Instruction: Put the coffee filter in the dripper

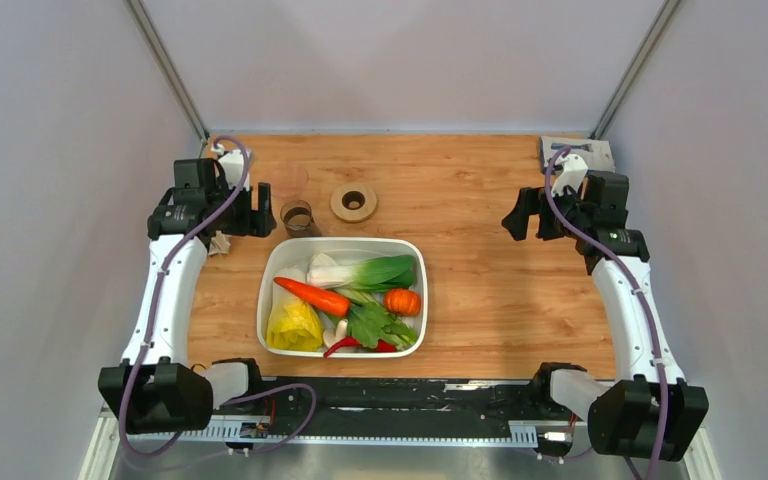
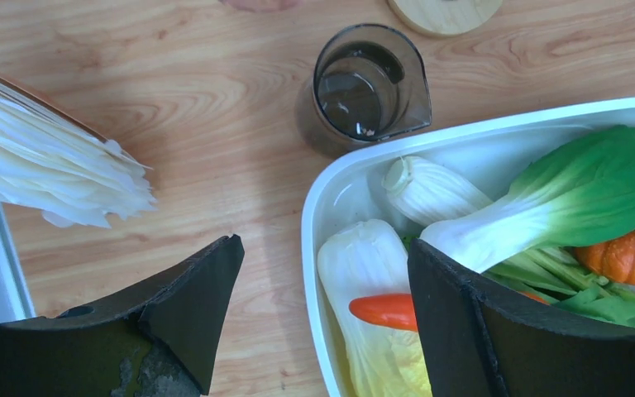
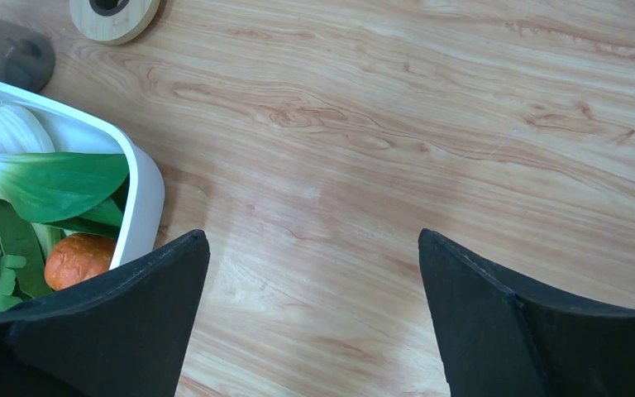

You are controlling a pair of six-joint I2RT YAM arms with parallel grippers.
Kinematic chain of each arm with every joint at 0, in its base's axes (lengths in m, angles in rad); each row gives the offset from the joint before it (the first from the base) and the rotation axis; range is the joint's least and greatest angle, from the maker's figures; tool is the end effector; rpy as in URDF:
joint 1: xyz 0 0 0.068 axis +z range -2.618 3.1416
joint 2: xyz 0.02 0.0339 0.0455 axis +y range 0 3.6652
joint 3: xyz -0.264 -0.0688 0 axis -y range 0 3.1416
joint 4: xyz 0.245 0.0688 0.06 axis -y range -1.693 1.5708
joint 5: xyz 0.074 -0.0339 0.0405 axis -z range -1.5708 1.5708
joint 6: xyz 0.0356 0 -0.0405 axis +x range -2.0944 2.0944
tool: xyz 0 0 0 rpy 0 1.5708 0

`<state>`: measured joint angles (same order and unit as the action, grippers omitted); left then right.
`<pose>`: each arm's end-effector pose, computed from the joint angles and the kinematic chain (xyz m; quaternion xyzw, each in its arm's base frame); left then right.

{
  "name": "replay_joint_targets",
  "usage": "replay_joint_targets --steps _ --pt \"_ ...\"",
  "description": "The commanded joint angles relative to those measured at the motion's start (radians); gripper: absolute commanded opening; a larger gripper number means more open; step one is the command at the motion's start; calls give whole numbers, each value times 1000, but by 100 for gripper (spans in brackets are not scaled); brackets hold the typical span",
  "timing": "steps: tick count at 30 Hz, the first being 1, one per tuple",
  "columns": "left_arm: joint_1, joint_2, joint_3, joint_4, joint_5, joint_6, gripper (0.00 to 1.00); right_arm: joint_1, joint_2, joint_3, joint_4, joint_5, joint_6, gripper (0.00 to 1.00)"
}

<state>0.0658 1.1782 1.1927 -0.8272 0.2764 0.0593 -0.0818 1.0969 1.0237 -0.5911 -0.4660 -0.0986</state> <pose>0.2377 0.0059 0.3424 0.0480 0.9203 -0.1048 0.3738 0.2321 -0.0030 0.3251 -0.1085 0.8739 0.1684 0.4430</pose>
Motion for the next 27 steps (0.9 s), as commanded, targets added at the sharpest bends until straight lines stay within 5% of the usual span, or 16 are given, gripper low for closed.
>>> replay_joint_targets --steps 1,12,22,27 --pt "-4 -2 86 25 -18 47 84 1 20 46 10 -37 -4 100" --pt "-96 249 631 -146 86 271 84 1 32 50 0 -52 -15 100" --pt "-628 503 787 -161 29 296 83 -35 64 90 2 1 18 100" --pt "-814 655 771 -98 22 250 79 -182 91 95 16 -2 89 100"
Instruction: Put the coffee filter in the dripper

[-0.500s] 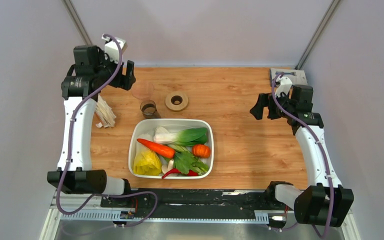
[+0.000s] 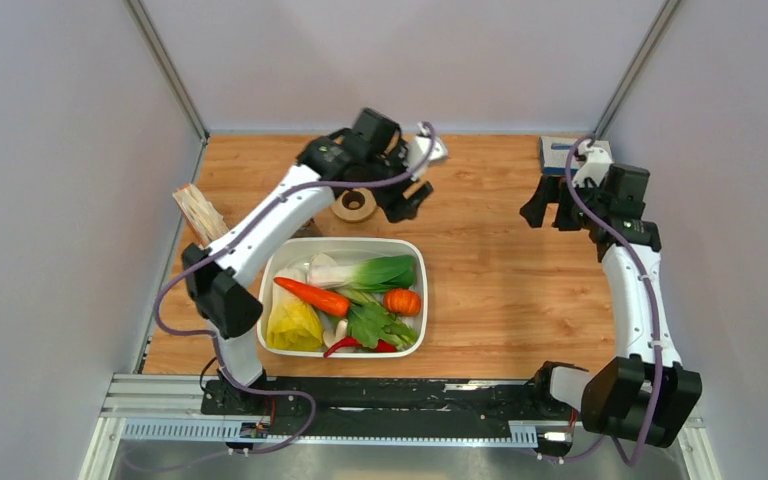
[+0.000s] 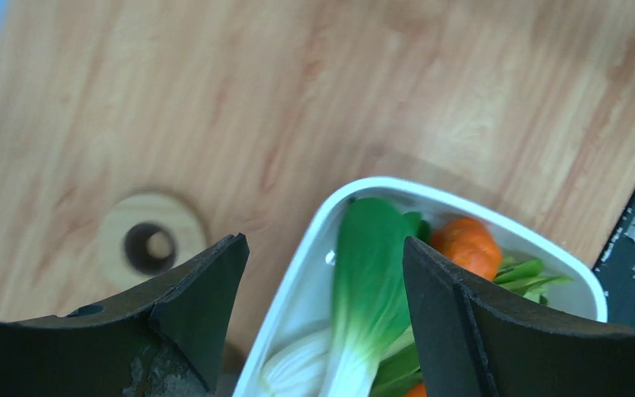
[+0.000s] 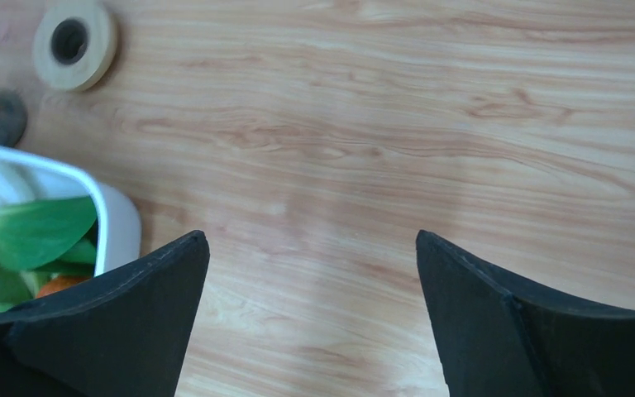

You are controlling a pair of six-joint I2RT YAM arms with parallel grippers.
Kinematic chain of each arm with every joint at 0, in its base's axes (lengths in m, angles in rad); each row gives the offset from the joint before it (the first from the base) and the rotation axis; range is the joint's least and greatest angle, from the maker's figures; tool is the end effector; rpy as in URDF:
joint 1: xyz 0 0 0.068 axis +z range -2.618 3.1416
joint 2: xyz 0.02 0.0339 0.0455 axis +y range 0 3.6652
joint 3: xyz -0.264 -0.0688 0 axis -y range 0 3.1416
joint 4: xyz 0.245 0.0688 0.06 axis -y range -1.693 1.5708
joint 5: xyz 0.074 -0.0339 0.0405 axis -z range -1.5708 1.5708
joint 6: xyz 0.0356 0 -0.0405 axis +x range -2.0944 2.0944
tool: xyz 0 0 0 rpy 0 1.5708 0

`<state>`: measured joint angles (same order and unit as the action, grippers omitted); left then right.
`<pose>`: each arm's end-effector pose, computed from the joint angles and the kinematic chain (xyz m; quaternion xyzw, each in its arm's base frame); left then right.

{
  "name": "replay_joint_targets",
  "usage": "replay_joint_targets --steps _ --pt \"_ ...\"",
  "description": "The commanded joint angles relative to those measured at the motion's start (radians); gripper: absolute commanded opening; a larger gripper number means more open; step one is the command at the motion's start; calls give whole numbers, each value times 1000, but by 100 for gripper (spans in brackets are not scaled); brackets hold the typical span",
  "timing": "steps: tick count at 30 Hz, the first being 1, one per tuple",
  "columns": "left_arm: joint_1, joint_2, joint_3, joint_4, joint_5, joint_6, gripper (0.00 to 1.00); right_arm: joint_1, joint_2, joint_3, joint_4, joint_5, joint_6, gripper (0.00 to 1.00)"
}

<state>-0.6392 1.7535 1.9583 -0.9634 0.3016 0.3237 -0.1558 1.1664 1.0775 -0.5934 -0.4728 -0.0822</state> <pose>0.2939 -0.2316 0.4074 0.4732 0.7775 -0.1976 0.3640 0.2470 -0.0224 0.3276 -0.0683 0.8809 0.1604 0.4400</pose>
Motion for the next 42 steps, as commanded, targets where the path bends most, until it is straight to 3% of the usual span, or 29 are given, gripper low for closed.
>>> replay_joint_targets --steps 1,6,20,29,42 --pt "-150 99 2 51 -8 -17 78 -151 30 41 23 -14 92 100" --pt "-268 233 -5 73 -38 -13 78 -282 50 39 33 -116 151 100" --pt "-385 494 -11 23 -136 8 79 -291 11 -1 52 -172 151 100" --pt "-382 329 -319 45 -201 85 79 -291 7 -8 50 -186 148 100" --pt "-268 78 -705 41 -228 283 81 -291 6 -17 49 -199 146 100"
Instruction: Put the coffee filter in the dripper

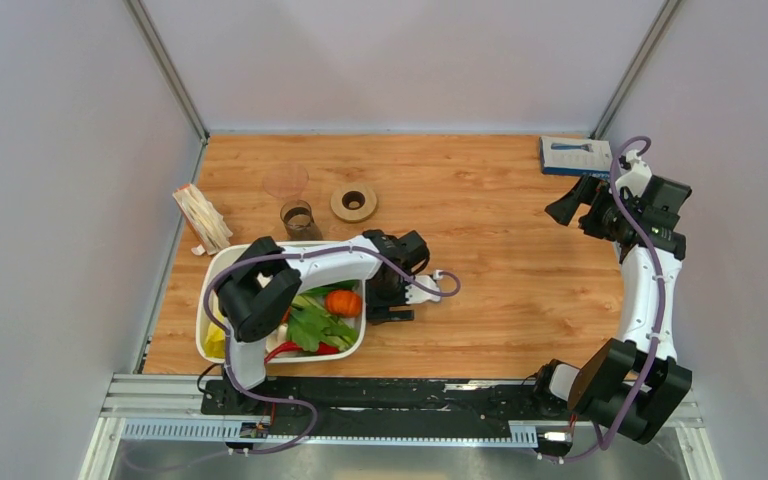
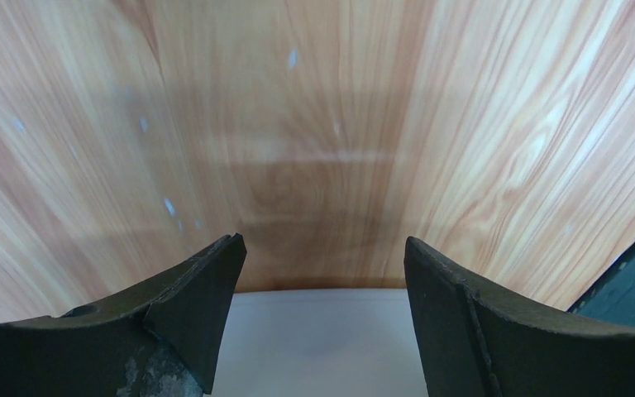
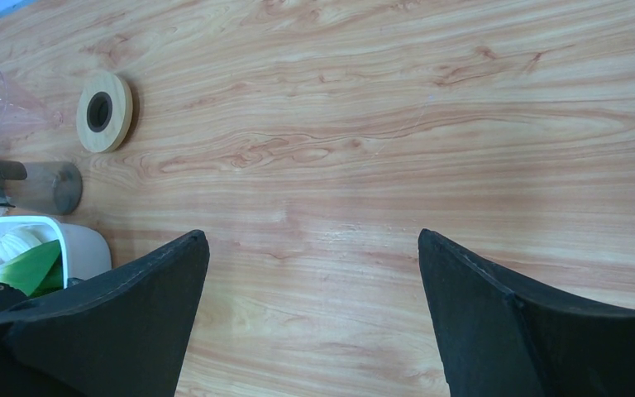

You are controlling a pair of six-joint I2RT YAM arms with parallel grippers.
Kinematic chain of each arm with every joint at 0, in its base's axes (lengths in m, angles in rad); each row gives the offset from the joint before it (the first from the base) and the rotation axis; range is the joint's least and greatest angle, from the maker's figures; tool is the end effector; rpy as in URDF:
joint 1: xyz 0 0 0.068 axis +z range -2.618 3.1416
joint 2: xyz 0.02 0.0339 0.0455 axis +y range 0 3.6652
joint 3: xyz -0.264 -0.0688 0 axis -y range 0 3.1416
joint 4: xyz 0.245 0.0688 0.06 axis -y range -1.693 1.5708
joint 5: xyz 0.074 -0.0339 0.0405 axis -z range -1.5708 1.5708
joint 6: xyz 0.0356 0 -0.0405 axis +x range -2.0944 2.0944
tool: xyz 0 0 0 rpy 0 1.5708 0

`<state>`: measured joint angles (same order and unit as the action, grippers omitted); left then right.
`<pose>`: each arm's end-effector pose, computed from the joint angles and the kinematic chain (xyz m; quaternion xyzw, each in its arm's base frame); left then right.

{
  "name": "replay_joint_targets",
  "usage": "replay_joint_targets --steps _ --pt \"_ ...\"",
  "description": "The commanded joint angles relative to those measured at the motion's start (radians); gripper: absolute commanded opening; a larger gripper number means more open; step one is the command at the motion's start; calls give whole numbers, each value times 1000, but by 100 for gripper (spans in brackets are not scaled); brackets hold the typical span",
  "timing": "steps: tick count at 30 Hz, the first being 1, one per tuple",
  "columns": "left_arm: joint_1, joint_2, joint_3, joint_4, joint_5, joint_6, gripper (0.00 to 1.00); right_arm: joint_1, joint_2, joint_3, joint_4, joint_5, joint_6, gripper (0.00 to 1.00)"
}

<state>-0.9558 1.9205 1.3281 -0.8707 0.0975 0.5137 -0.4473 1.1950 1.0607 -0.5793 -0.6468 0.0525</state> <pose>0.2043 -0.2952 0.1657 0.6706 0.7383 -0.0593 0.0418 0.2359 -0.0894 0.3187 0.0853 0.8683 0.2062 0.4431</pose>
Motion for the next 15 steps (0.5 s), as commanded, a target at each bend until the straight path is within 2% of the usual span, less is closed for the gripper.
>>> replay_joint_targets --steps 1,8,15 --pt "66 -110 -87 -62 -23 119 81 1 -23 -1 36 -25 11 100" --pt "118 -227 -214 -102 -23 233 82 1 -17 5 34 -26 13 100" --pt "228 -306 -322 -122 -22 303 82 1 -17 2 33 -28 13 100"
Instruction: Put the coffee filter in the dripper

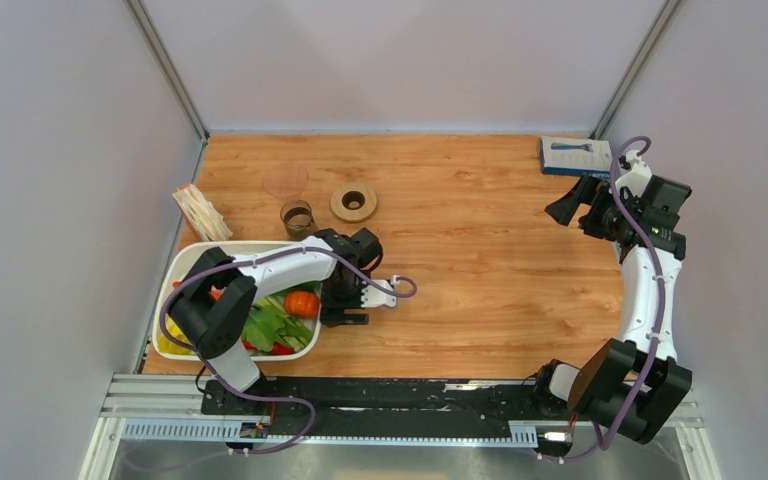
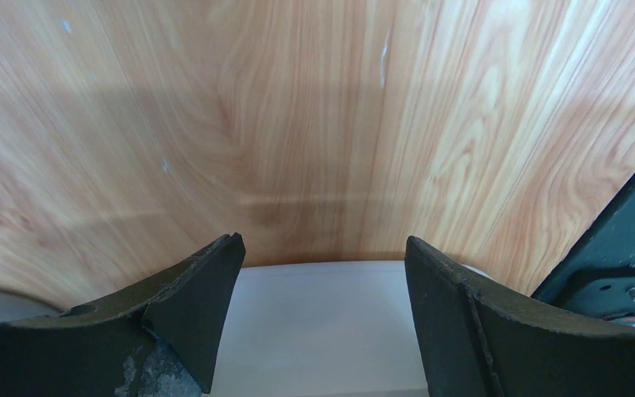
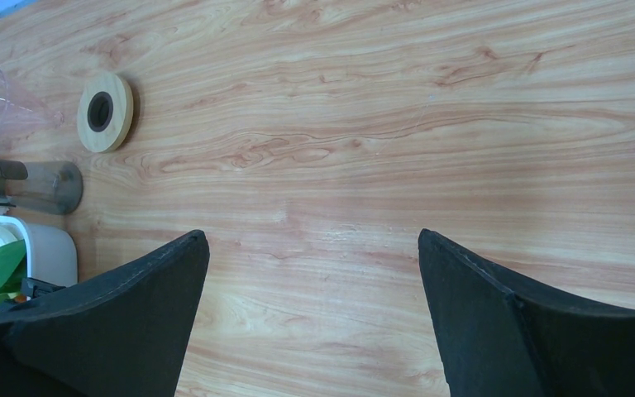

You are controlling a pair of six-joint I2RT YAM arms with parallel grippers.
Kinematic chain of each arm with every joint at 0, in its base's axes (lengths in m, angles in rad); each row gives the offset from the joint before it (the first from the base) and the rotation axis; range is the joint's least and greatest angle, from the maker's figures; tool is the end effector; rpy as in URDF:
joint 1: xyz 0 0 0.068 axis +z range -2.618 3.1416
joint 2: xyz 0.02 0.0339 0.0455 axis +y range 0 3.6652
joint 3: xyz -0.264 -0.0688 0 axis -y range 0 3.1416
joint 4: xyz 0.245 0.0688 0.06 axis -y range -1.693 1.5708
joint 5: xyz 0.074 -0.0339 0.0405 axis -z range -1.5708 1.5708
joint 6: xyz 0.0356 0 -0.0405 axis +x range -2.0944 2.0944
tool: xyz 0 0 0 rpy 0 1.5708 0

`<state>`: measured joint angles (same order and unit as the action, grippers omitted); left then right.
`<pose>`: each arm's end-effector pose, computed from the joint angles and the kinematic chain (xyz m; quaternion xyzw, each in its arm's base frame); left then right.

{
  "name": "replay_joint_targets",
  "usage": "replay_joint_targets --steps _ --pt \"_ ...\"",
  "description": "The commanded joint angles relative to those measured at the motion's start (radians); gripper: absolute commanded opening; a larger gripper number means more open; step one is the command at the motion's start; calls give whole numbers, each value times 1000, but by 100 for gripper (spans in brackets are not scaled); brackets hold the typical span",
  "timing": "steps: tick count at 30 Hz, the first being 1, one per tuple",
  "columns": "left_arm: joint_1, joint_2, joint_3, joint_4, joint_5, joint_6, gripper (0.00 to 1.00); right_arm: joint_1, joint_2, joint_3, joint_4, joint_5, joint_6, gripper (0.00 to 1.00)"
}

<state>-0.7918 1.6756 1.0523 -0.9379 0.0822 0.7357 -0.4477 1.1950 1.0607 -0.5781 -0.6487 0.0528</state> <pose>0.1965 -0.2032 0.1723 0.6912 0.7215 -0.0412 0.0036 0.2359 -0.0894 0.3188 0.0850 0.8679 0.2068 0.4436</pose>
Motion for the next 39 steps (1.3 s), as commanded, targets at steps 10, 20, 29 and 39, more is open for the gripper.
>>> replay_joint_targets --steps 10,20,29,39 --pt "179 -207 -145 -55 5 152 82 1 -7 2 32 -40 12 100" --pt "187 -274 127 -167 273 44 84 1 -4 4 30 -52 9 100" --pt "393 -288 457 -82 427 -311 84 1 -7 2 30 -64 6 100" --pt "758 -234 473 -60 356 -313 87 0 -8 -3 29 -75 0 100"
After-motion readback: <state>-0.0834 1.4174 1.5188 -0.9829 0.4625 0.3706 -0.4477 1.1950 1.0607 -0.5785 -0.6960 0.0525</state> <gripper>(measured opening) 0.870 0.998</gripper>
